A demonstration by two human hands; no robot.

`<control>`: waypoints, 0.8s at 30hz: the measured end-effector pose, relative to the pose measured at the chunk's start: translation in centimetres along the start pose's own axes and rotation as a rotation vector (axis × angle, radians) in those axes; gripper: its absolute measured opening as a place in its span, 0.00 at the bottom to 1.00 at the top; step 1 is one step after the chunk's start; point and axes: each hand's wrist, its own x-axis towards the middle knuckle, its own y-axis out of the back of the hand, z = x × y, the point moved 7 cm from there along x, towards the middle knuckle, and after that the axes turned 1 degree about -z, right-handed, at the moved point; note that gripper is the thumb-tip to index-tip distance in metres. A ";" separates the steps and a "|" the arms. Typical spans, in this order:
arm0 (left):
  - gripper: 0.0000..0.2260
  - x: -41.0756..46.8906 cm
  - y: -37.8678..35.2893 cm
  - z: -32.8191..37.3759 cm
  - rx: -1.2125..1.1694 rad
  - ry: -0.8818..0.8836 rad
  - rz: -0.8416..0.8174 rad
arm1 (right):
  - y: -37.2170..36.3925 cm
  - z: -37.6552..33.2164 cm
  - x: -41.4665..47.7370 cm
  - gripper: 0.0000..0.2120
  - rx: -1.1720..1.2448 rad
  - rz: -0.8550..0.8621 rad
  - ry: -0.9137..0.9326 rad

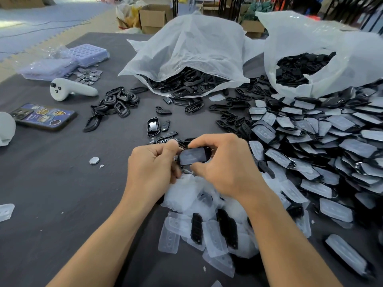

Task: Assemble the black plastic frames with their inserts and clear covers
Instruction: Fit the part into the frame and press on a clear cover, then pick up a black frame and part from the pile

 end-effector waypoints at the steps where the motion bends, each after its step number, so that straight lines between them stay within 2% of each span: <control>1: 0.15 0.0 0.3 0.0 0.006 -0.010 0.030 | 0.9 0.6 0.2 0.16 -0.027 0.019 -0.035; 5: 0.14 0.2 1.4 0.6 0.091 -0.081 0.119 | 7.1 4.6 0.8 0.16 -0.256 0.113 -0.218; 8: 0.14 0.2 1.9 0.7 0.252 -0.073 0.179 | 11.4 7.7 0.6 0.17 -0.495 0.083 -0.367; 11: 0.14 0.1 2.6 0.8 0.467 -0.019 0.272 | 12.5 8.8 -0.2 0.27 -0.494 0.064 -0.403; 13: 0.14 0.3 3.0 0.7 0.506 0.010 0.325 | 11.9 7.9 -0.4 0.31 -0.380 0.135 -0.326; 15: 0.12 0.5 3.3 0.4 0.515 0.039 0.342 | 9.9 6.3 0.0 0.28 -0.289 0.149 -0.227; 20: 0.09 1.4 3.8 -0.8 0.546 0.046 0.279 | 1.9 3.9 2.6 0.19 -0.265 -0.072 -0.184; 24: 0.09 2.2 4.6 -1.4 0.502 0.015 0.289 | -2.4 3.1 4.6 0.20 -0.330 -0.189 -0.178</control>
